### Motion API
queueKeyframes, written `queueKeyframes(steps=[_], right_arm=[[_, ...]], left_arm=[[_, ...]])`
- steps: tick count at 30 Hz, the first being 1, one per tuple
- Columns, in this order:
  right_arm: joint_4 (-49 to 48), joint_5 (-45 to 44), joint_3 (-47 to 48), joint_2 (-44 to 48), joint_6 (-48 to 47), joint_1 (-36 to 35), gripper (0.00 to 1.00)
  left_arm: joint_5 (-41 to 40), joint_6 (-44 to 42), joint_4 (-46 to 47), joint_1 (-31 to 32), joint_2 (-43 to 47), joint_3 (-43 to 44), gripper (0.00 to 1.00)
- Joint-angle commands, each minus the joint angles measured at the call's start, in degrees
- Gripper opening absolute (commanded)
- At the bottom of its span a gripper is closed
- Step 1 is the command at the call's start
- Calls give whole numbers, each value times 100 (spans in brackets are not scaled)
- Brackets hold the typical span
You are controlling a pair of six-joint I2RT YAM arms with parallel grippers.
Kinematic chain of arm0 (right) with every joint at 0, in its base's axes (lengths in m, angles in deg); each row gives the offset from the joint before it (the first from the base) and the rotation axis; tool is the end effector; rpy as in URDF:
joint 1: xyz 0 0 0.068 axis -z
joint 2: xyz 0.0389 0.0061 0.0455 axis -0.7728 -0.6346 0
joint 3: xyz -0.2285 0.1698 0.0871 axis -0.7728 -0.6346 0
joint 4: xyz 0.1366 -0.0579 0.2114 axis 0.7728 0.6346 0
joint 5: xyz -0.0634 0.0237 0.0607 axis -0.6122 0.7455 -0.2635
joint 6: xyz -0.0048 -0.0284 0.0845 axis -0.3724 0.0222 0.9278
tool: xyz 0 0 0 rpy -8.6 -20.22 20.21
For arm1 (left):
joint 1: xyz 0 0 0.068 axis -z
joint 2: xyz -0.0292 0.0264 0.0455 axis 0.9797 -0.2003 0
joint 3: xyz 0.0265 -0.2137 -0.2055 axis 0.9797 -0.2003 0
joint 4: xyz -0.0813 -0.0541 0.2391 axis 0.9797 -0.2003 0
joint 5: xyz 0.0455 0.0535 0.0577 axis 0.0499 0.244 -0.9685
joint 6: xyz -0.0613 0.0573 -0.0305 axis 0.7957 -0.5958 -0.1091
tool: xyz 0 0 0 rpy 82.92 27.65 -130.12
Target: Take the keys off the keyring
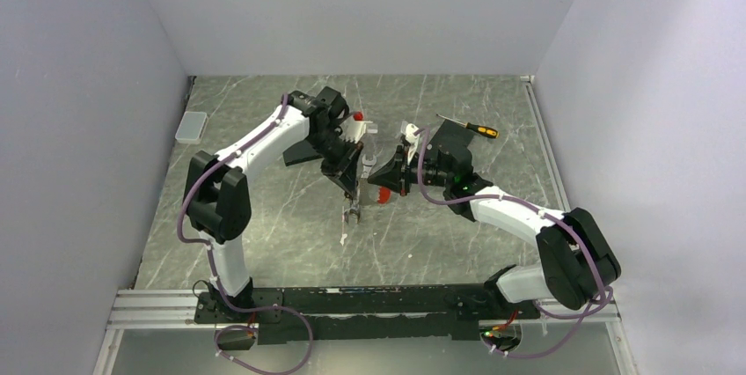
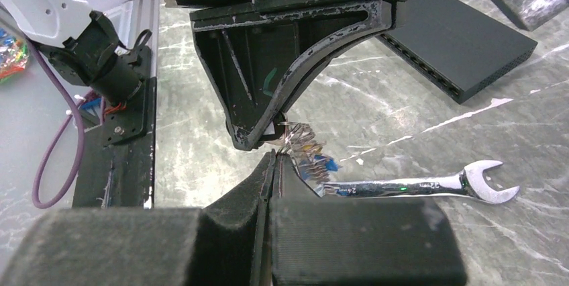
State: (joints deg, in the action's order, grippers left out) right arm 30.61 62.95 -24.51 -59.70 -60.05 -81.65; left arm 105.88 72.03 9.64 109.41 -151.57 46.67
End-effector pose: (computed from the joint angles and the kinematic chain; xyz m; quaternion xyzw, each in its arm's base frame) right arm 0.2319 0.2076 0.2653 -0.3975 0.6312 0.4815 0.4601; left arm 0.2915 -0.2368 0.2653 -0.3004 -0.8817 0.3636 0.0132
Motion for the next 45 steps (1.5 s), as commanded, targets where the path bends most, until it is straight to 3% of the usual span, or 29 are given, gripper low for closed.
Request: queueKeyframes(steps=[1, 9, 14, 20, 27, 32, 45], right_arm=[[-368, 99, 20, 186, -21, 45, 0], [-266, 24, 26, 155, -24, 108, 0], [-215, 22, 28, 123, 0, 124, 0], [-187, 37, 29, 118, 37, 134, 0], [-157, 87, 30, 137, 70, 145, 0], [-139, 116, 32, 144, 94, 167, 0], [-132, 136, 23, 108, 125, 187, 0]], left_arm=[[-97, -8, 13, 8, 155, -37, 0], [212, -107, 164, -876, 865, -61, 0], [-103, -526, 322, -1452, 1366, -361, 0], [-419, -1743, 176, -2177, 1658, -1181, 0], [-1454, -2744, 785, -2929, 1902, -2601, 0], [-1743, -3014, 1102, -3017, 2077, -3262, 0], [-2379, -3026, 2075, -3017, 1651, -3963, 0]])
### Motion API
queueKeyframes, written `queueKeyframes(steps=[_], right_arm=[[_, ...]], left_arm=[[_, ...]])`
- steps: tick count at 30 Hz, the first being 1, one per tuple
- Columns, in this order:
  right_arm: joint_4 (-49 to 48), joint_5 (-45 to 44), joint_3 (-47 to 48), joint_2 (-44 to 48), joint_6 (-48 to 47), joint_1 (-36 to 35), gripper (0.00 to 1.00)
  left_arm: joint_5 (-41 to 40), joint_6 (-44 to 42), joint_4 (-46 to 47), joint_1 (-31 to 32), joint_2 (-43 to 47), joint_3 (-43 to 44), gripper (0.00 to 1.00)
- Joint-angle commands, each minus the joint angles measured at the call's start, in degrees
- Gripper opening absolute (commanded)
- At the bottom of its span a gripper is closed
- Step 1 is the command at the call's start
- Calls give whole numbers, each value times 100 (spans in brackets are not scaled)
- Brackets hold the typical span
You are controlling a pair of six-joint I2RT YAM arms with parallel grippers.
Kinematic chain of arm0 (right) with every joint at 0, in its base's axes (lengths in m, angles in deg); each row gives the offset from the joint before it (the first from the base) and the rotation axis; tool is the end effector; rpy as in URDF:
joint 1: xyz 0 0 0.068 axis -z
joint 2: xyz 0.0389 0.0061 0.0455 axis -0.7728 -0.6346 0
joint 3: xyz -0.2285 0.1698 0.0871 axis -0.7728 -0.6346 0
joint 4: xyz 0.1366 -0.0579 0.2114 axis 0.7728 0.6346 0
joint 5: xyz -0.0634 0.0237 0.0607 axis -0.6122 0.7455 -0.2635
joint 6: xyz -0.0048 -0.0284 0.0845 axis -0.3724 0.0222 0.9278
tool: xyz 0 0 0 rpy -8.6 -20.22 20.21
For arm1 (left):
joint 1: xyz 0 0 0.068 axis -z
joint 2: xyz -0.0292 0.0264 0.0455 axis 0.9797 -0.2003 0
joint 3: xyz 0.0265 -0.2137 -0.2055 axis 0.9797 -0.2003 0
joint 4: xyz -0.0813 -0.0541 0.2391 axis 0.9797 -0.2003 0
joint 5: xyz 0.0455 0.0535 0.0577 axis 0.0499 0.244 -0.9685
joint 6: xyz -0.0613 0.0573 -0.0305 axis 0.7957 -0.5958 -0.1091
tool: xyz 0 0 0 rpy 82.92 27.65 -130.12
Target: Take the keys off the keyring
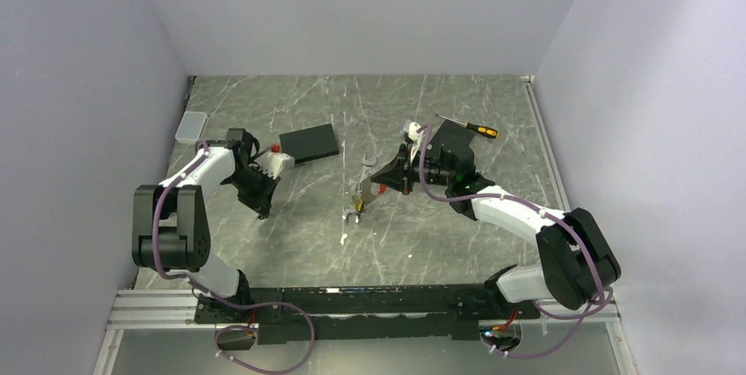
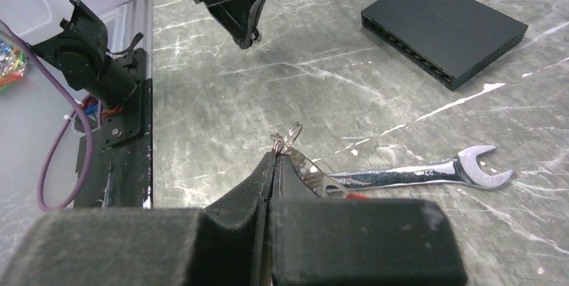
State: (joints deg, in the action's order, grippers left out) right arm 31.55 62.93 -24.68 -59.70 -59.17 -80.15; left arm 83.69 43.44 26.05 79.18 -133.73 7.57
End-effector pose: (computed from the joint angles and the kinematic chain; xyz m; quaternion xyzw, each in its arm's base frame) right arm 0.2367 0.2010 0.2621 -0.3824 0.6456 0.4791 0.4555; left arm 0.2574 -0.0300 0.1694 0.2815 0.9435 -0.1546 0.0814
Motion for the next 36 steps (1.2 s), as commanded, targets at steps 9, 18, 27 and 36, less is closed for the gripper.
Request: queueKeyframes(steps=[9, 18, 27, 36], right_arm=[[-217, 147, 50, 69, 60, 62, 0], [-155, 211, 72, 102, 389, 293, 0], [2038, 424, 695, 518, -127, 761, 0], [4811, -32, 1305, 1071, -1298, 1010, 0]], left_arm=[[-352, -97, 736, 1, -459, -87, 14], [39, -11, 394, -1, -385, 221, 66], [586, 201, 117, 15, -238, 661, 100], [616, 184, 239, 7, -181, 524, 99]])
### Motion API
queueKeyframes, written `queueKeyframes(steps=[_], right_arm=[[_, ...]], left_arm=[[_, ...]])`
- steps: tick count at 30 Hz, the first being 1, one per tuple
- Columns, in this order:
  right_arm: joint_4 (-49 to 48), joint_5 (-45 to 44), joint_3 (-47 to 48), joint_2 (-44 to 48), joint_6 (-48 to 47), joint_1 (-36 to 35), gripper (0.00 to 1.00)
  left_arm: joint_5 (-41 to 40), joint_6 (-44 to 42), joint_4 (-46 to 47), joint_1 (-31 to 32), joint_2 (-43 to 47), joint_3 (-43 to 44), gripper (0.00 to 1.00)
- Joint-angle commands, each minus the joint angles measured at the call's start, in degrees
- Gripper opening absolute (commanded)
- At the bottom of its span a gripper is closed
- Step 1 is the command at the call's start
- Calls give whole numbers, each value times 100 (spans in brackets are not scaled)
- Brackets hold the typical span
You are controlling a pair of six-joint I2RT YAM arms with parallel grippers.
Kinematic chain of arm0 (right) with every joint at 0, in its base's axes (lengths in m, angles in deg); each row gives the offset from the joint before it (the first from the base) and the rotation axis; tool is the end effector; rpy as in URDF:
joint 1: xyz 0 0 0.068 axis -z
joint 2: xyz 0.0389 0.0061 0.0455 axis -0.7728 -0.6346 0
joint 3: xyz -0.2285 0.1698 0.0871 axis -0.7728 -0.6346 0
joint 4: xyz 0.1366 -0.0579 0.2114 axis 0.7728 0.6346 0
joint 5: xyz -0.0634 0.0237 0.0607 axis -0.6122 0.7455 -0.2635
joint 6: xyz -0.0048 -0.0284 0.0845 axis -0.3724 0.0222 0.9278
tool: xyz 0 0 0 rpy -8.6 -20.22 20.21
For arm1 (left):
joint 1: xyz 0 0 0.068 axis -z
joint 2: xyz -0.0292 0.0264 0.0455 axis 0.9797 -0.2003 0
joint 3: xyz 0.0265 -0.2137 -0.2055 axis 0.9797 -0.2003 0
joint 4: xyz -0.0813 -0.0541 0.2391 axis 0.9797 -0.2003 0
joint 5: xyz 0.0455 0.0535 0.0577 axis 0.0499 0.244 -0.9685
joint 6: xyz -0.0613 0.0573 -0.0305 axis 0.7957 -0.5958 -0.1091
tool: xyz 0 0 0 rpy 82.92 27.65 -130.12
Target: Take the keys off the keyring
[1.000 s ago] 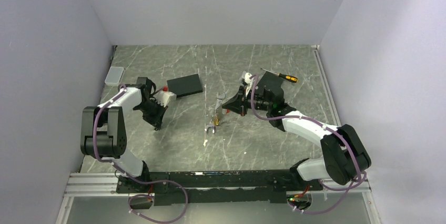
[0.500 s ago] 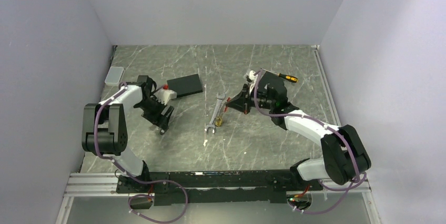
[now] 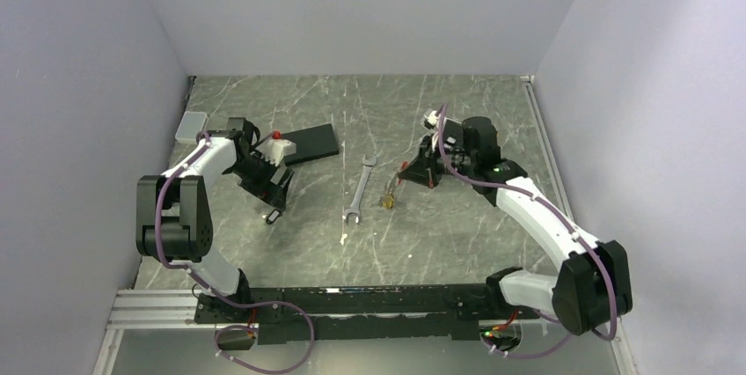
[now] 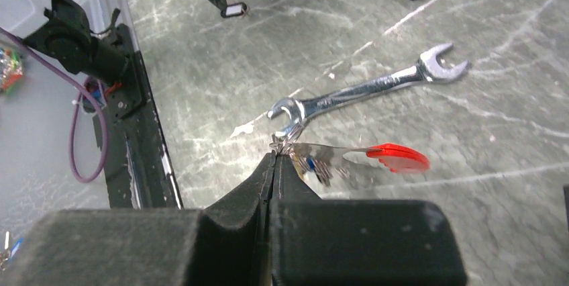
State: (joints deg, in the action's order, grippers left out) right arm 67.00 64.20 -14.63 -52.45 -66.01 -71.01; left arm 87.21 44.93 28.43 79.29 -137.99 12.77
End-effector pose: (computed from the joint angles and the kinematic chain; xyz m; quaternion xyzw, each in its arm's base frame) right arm 0.2396 0.1525 0.2857 -0.3369 0.7394 0.4328 0.3905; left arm 0.2885 -0.0355 0.1757 0.2749 0.9381 -0.1774 0.1140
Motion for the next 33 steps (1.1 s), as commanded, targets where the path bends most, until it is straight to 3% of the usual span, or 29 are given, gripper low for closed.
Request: queueKeyframes(steps=[1, 6, 15, 20, 27, 33], right_arm=[[1386, -262, 279, 392, -637, 104, 0], [870, -406, 11, 202, -209, 111, 0], [-816, -576, 247, -1374, 664, 98, 0], [-1282, -751, 498, -2049, 728, 98, 0], [-1168, -892, 599, -2186, 608, 200, 47], [-821, -586, 429, -1361, 398, 941, 85]], left_arm=[[290, 57, 5, 3, 250, 6, 100], [414, 179, -18, 3, 268, 155, 100], [700, 450, -167, -1, 443, 279, 99], [768, 591, -214, 3, 740, 272, 100], [1091, 907, -222, 3, 1022, 433, 100], [1012, 1426, 51, -5, 1365, 689, 99]])
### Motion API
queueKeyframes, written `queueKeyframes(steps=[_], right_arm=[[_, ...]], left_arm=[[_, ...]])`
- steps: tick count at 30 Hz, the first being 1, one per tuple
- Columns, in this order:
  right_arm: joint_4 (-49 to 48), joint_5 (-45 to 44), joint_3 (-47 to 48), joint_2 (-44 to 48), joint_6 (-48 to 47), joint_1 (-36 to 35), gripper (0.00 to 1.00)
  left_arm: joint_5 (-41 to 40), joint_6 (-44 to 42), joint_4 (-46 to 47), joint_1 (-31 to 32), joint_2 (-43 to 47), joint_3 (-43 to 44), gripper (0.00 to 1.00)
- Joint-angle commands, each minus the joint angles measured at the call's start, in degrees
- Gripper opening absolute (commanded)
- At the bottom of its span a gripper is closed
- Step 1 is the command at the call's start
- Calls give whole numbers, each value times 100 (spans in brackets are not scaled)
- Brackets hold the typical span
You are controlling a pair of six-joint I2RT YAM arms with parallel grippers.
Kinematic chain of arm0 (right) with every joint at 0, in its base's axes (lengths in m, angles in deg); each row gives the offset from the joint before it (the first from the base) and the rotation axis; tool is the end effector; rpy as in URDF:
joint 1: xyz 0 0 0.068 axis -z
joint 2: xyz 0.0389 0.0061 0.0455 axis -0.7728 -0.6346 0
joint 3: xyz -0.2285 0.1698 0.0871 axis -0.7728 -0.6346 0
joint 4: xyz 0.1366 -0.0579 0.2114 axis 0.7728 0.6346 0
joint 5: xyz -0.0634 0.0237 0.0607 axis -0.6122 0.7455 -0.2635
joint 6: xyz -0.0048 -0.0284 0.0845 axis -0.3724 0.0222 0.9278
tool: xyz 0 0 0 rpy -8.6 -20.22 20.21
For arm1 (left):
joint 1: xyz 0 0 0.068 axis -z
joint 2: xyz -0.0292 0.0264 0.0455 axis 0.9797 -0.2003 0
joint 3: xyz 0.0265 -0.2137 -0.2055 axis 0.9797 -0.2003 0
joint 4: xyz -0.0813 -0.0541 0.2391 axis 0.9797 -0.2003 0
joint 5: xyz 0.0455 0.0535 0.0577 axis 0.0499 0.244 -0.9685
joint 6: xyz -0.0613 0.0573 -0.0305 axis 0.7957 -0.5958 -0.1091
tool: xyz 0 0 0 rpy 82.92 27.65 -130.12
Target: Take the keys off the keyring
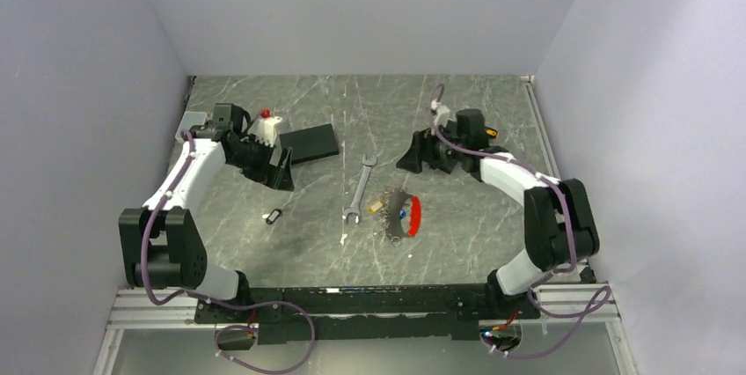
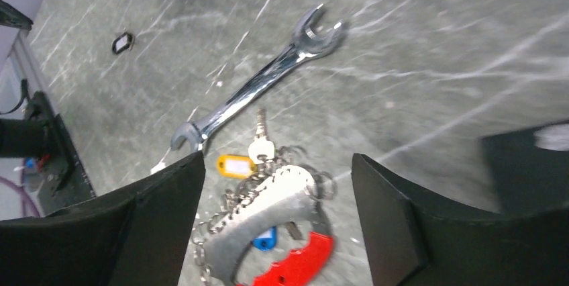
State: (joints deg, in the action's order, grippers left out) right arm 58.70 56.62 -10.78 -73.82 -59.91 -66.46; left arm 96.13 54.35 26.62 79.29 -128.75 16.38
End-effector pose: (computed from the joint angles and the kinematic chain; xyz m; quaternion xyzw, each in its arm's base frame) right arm 0.3275 0.1470 0.2094 -0.2154 0.8288 0.3887 0.3399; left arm 0.2796 -0.0464 0.2405 0.2224 0.9229 -0.2417 0.2009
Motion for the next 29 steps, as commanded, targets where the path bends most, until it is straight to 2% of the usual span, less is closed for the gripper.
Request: queueKeyframes(steps=[1, 3, 9, 14, 21, 29], right_arm=[[70, 211, -16, 973, -272, 652, 91], [281, 277, -119, 1353, -447, 1027, 96], [831, 469, -332, 2140, -1021, 2215, 98], [932, 754, -575, 2207, -1124, 2991, 98], [897, 836, -792, 2147, -1308, 3149, 99], [812, 954, -829, 2036, -1203, 3148, 100]], left_arm=[[-6, 610, 341, -1, 537, 368, 100], [-246, 914, 601, -6, 706, 469, 99], [-754, 1374, 765, -5, 607, 1053, 100], [-875, 1453, 1068, -6, 377, 774, 99], [-1053, 1466, 1293, -5, 224, 247, 99], [-1039, 1401, 1258, -5, 325, 259, 99]])
